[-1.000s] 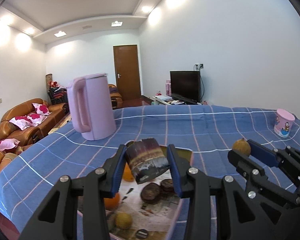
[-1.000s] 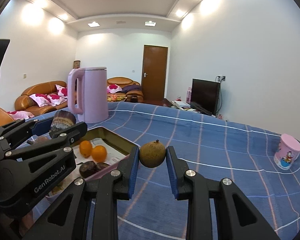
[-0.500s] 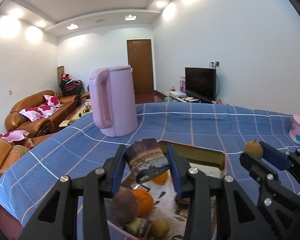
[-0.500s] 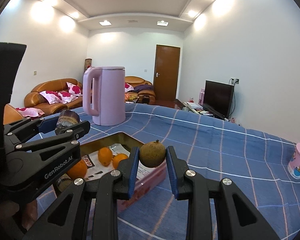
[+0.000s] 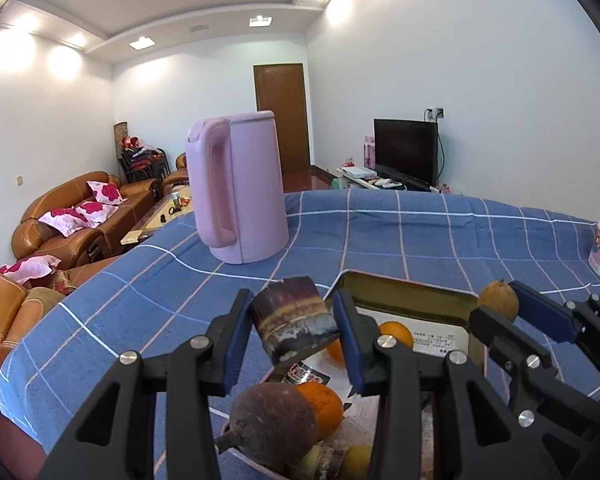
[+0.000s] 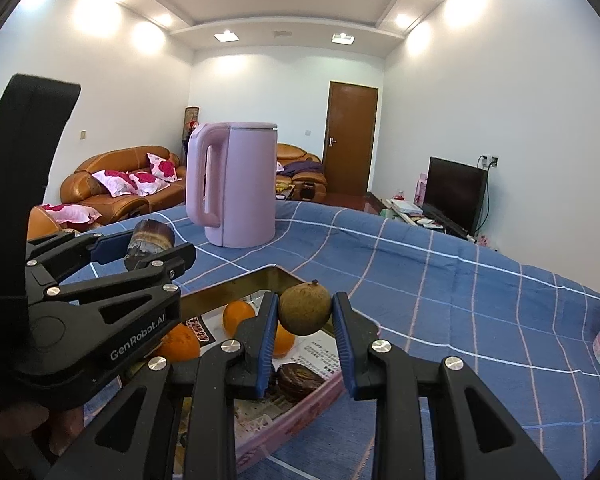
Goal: Organize fruits
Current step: 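Lower the can and yellow fruit into the tin and open both tools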
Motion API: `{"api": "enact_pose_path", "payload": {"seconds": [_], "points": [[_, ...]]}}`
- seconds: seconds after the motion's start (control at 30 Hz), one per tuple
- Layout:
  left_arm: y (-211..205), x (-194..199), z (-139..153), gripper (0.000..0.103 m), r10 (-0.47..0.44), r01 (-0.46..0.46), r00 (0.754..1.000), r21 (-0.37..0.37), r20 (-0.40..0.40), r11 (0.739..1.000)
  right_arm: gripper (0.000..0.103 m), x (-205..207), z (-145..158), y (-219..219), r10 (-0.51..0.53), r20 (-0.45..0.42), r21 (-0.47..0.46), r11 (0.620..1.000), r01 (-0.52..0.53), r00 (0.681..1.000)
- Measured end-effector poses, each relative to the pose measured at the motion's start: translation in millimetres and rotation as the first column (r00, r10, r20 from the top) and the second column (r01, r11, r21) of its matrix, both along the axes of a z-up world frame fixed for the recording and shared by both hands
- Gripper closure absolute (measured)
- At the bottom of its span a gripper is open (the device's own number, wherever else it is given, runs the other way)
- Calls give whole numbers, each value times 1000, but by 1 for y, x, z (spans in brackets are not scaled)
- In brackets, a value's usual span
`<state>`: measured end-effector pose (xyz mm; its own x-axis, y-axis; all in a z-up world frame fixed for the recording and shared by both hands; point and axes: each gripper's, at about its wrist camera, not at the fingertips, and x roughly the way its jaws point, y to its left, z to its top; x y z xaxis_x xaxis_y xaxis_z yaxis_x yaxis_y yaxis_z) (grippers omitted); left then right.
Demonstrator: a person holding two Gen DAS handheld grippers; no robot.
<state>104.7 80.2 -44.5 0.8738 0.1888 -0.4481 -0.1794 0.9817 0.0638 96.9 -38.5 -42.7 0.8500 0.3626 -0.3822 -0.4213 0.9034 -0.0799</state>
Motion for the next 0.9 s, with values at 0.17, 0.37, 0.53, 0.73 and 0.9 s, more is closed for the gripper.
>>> {"api": "enact_pose_path", "payload": {"seconds": [0.17, 0.37, 0.53, 0.73, 0.9], "points": [[4, 5, -4, 60, -1, 1, 1000, -3, -25, 1000, 74, 1, -4, 6, 7, -26, 2, 1000, -7, 1000], [9, 10, -6, 60, -13, 12, 998, -14, -54, 1000, 74, 5, -8, 12, 12, -55, -4, 1000, -12, 998], [7, 15, -11, 60, -36, 37, 995, 4, -94, 999, 74, 8, -12, 18, 25, -84, -23, 999, -27, 996], [8, 19, -19, 52, -24, 25, 991, 9, -131, 1000, 72, 19, -23, 25, 58, -184, -42, 997, -66, 981], [6, 12, -14, 32, -22, 24, 994, 18, -107, 1000, 49, 15, -25, 25, 65, -183, -49, 996, -75, 981]]}}
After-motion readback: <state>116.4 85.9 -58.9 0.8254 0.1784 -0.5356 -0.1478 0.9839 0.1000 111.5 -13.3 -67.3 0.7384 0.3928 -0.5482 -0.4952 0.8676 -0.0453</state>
